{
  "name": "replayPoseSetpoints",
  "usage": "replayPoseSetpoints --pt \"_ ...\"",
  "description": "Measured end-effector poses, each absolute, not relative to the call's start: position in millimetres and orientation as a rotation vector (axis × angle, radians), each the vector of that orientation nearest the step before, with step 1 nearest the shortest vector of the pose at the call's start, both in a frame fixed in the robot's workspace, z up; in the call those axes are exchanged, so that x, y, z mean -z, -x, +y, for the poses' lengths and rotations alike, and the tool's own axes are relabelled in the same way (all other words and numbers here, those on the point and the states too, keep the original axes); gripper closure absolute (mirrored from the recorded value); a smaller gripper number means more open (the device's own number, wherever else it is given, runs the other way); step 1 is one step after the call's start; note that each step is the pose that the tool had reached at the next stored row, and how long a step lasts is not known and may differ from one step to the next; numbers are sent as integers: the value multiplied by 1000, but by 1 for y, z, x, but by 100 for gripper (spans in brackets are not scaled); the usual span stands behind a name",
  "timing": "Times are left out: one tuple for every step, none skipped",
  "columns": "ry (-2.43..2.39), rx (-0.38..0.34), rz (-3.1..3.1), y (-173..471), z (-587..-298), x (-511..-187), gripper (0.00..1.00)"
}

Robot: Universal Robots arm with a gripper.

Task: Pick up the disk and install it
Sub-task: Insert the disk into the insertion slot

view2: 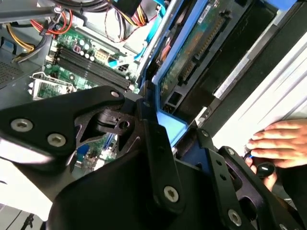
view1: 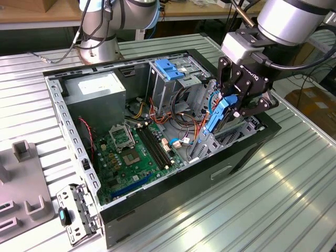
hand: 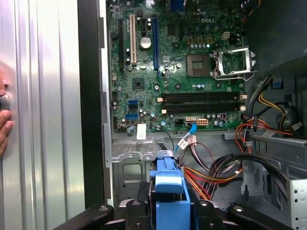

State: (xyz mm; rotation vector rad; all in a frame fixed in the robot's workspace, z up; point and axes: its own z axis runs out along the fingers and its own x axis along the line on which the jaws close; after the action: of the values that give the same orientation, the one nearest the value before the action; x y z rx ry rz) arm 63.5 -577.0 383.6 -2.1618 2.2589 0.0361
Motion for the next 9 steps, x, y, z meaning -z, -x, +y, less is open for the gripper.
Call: replayPoseSetpoints --pt "2162 -36 2259 -63 -577 -384 63" --pt "2162 -36 2259 -63 -577 -384 63" --pt "2162 -36 2259 -63 -577 -384 63" --pt "2162 -35 2259 -64 -577 -384 62" --pt "2162 -36 2259 -64 -577 -384 62" --pt "2162 -36 2259 -63 -577 -384 56" --pt "2162 -36 2259 -63 -577 -384 56" --pt "2162 -36 2259 -63 -577 -384 56" --pt "2162 -36 2259 -63 -577 -384 56"
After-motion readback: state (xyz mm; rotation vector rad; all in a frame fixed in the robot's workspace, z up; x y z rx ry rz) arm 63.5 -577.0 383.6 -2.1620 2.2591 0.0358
